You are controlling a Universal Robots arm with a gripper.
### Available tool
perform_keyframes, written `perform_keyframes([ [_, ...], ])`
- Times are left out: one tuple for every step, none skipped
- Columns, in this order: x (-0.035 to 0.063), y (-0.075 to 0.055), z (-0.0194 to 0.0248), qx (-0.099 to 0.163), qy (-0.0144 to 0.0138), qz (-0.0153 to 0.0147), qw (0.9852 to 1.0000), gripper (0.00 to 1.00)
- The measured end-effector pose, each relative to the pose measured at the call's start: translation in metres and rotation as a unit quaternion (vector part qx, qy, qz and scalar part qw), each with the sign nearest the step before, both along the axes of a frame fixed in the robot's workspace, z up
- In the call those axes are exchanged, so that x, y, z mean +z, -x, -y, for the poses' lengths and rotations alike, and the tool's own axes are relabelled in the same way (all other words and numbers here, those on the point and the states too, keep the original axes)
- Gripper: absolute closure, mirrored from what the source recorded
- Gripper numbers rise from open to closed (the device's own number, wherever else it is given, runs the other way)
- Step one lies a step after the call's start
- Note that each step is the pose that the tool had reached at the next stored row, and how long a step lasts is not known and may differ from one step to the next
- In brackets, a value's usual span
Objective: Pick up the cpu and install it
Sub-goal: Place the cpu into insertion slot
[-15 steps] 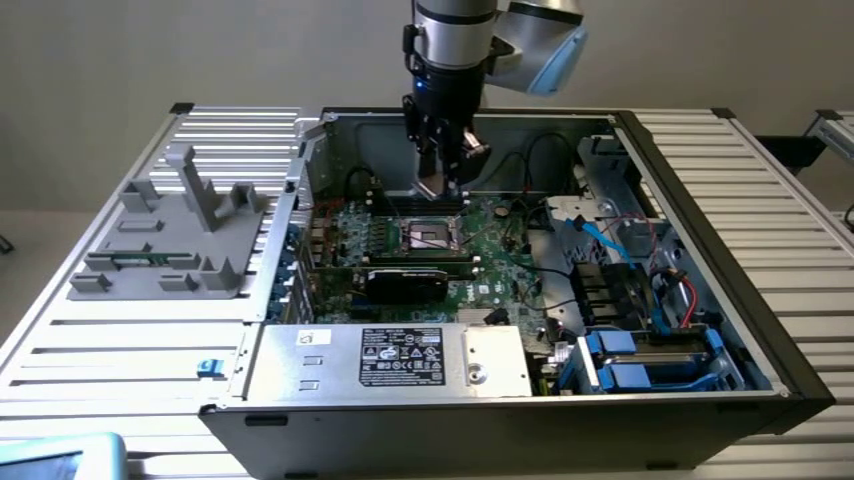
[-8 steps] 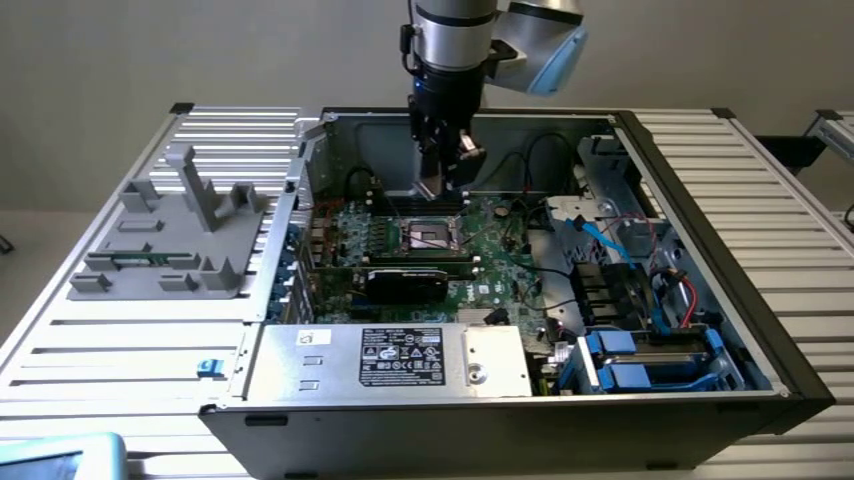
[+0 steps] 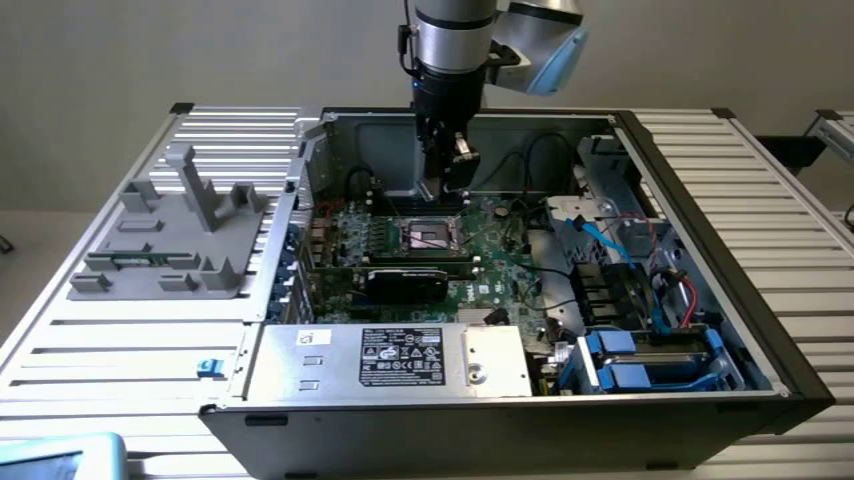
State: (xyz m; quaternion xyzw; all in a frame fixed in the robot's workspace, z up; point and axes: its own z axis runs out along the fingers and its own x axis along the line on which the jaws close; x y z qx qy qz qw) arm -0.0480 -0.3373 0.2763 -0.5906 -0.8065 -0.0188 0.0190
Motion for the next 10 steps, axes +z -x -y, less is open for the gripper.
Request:
perform_keyframes([
  [-0.0003, 0.0000, 0.0000, -0.008, 0.0000, 0.0000, 1.0000, 0.45],
  [-0.0006, 0.0000, 0.0000, -0.018, 0.0000, 0.0000, 0.9998, 0.45],
  [-0.0009, 0.0000, 0.0000, -0.026, 0.0000, 0.0000, 0.9997, 0.45],
  [-0.0012, 0.0000, 0.0000, -0.034, 0.0000, 0.0000, 0.9994, 0.45],
  [-0.0015, 0.0000, 0.0000, -0.042, 0.0000, 0.0000, 0.9991, 0.45],
  [-0.0017, 0.0000, 0.0000, -0.049, 0.0000, 0.0000, 0.9988, 0.45],
  [-0.0020, 0.0000, 0.0000, -0.056, 0.0000, 0.0000, 0.9984, 0.45],
  [-0.0022, 0.0000, 0.0000, -0.061, 0.0000, 0.0000, 0.9981, 0.45],
  [-0.0024, 0.0000, 0.0000, -0.067, 0.0000, 0.0000, 0.9978, 0.45],
  [-0.0027, 0.0000, 0.0000, -0.071, 0.0000, 0.0000, 0.9974, 0.45],
])
